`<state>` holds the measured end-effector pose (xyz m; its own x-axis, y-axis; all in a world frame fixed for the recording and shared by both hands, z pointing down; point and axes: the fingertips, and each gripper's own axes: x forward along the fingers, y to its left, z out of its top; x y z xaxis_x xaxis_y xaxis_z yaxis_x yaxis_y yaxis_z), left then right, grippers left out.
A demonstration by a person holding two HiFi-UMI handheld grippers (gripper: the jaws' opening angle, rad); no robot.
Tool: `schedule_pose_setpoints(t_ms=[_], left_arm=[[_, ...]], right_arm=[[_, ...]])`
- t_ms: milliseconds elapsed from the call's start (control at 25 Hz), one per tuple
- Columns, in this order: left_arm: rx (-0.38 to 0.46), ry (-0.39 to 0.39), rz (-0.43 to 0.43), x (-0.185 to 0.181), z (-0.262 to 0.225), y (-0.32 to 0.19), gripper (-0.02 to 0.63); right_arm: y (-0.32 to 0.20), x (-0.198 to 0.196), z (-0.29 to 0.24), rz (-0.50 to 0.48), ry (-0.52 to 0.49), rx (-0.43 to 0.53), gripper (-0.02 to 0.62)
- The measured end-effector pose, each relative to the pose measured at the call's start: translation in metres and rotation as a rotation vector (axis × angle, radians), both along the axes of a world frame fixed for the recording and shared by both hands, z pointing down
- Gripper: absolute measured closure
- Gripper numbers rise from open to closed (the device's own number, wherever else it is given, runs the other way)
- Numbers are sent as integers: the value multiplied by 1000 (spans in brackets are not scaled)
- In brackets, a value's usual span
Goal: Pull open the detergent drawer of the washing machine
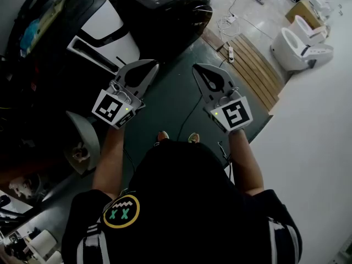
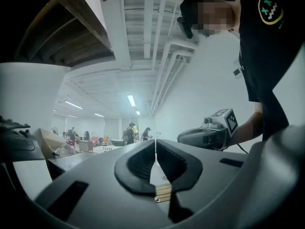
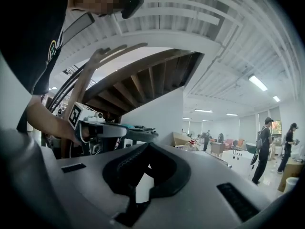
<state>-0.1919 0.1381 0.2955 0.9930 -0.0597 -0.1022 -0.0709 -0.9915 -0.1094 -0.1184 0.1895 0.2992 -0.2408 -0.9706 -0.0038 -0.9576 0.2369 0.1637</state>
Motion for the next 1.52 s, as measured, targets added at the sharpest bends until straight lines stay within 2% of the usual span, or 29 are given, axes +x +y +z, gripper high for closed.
schedule_pose_setpoints(t_ms=[280, 520, 640, 720, 800, 920, 1000, 1120, 1520], left_arm=[[-5, -5, 9, 2, 2, 3, 578], [-22, -25, 17, 3, 8, 7, 573], [-10, -33, 49, 5, 10, 13, 512], [-7, -45, 64, 8, 11, 16, 465], [-10, -41, 84, 11, 8, 19, 391], [27, -44, 106, 16, 9, 23, 208], [62, -33, 103, 18, 5, 27, 151], [70, -23, 90, 17, 6, 27, 115], [82, -88, 91, 29, 12, 34, 112]], right_arm=[[3, 4, 5, 22, 5, -38, 574], [7, 6, 7, 31, -15, -33, 572], [8, 7, 7, 33, -26, -32, 539], [8, 8, 9, 29, -37, -44, 490], [6, 4, 7, -13, -62, -41, 357], [2, -3, 10, -64, -76, -41, 128], [0, -4, 16, -61, -57, -61, 12], [2, -4, 23, -56, -35, -84, -5], [6, 5, 17, -76, -23, -61, -5]])
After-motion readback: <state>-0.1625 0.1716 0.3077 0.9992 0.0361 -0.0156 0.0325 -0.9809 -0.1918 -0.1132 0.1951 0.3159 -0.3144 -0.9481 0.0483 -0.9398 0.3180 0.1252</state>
